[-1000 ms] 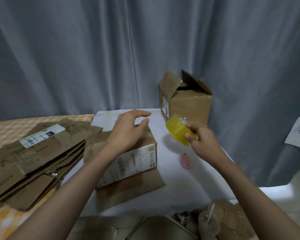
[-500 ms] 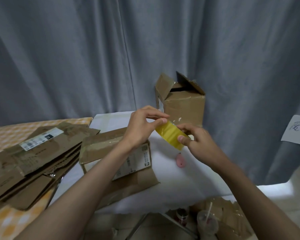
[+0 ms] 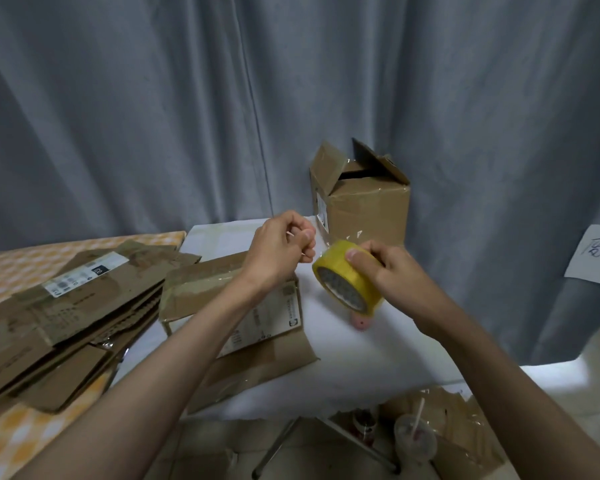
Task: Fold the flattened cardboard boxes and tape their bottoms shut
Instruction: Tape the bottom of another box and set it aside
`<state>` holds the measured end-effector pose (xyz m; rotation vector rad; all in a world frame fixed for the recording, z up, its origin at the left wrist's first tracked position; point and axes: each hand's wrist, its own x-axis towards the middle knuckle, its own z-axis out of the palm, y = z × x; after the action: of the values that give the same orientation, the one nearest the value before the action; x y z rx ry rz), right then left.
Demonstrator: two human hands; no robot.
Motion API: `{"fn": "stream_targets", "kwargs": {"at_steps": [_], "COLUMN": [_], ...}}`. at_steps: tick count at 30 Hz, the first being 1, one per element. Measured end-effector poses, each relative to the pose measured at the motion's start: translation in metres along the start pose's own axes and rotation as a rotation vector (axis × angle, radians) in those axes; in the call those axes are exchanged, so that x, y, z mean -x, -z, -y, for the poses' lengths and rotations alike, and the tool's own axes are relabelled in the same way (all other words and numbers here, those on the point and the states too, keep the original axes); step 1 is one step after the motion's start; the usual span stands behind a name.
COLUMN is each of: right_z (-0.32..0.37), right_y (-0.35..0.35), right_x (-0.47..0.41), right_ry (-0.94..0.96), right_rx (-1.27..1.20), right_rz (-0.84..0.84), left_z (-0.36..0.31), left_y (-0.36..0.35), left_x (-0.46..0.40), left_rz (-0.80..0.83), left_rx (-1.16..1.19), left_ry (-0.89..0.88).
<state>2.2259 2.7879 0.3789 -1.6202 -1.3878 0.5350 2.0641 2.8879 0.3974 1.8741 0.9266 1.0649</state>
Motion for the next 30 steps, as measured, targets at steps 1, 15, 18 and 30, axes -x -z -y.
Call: {"fn": "stream_targets", "kwargs": {"at_steps": [1, 15, 18, 30], "right_z": [-0.001, 0.031, 0.029, 0.012], "right_y": [-0.001, -0.003, -0.008, -0.032], "right_x": [0.0, 0.031, 0.034, 0.028], "right_ry": [-0.026, -0.232, -0.236, -0.278], "right_rx": [-0.027, -0.223, -0.304, -0.428], "right_rz": [-0.011, 0.308, 0.346, 0.467], "left_z": [-0.001, 0.02, 0.032, 0.07], "left_y": [0.004, 0.077, 0.07, 0.045], "left_x": [-0.001, -0.073, -0.085, -0.107], "left_rz": [0.065, 0.085, 0.131, 0.218], "left_rx": [0.052, -0.203, -0.306, -0.397], "left_ry": [0.049, 0.145, 0.081, -0.085]}}
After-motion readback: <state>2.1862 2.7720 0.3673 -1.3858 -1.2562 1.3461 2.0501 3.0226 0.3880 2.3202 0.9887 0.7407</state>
